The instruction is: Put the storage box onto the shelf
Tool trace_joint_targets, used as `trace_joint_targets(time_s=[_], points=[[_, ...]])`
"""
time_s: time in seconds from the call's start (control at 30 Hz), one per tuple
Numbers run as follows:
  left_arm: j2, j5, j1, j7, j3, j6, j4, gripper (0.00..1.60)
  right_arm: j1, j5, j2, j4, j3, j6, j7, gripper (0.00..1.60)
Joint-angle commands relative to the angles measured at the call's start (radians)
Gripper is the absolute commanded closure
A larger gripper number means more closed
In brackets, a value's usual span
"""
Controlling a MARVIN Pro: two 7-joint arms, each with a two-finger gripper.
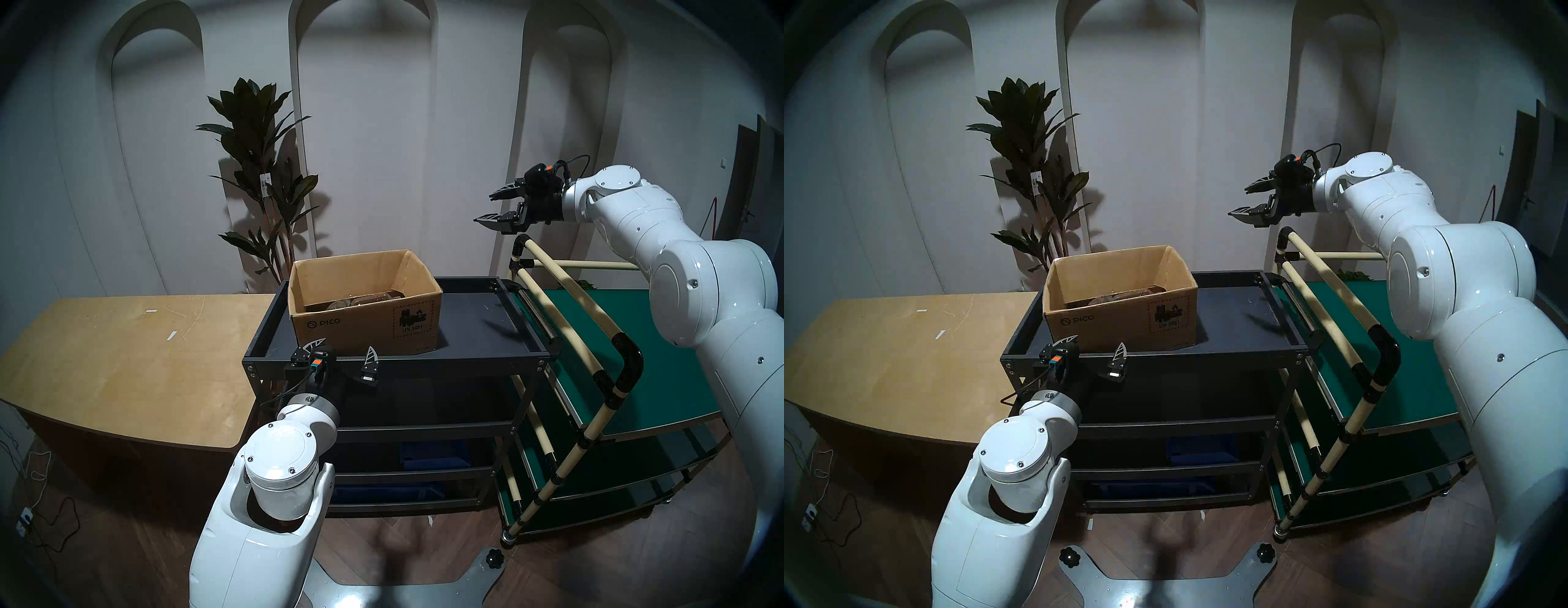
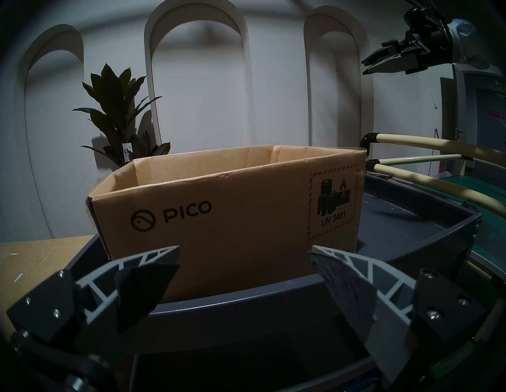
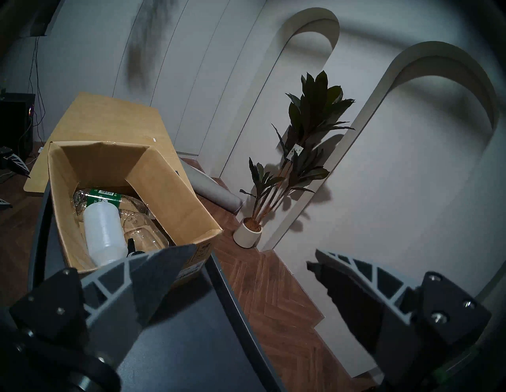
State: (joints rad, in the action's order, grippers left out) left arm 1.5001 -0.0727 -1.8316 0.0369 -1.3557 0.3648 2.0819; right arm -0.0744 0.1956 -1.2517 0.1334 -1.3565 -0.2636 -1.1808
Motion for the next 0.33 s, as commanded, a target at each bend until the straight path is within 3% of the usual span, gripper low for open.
trace_joint_targets(time_s=[0.0, 0.3], points=[[0.002, 0.0, 0.011, 0.0, 0.0, -0.005, 0.015, 0.0, -0.035, -0.025, -0.02, 0.002, -0.024, -0.044, 0.019, 0.0], [0.002, 0.0, 0.012, 0.0, 0.0, -0.005, 0.014, 0.0, -0.087, -0.039, -0.043, -0.003, -0.048, -0.088, 0.032, 0.0]])
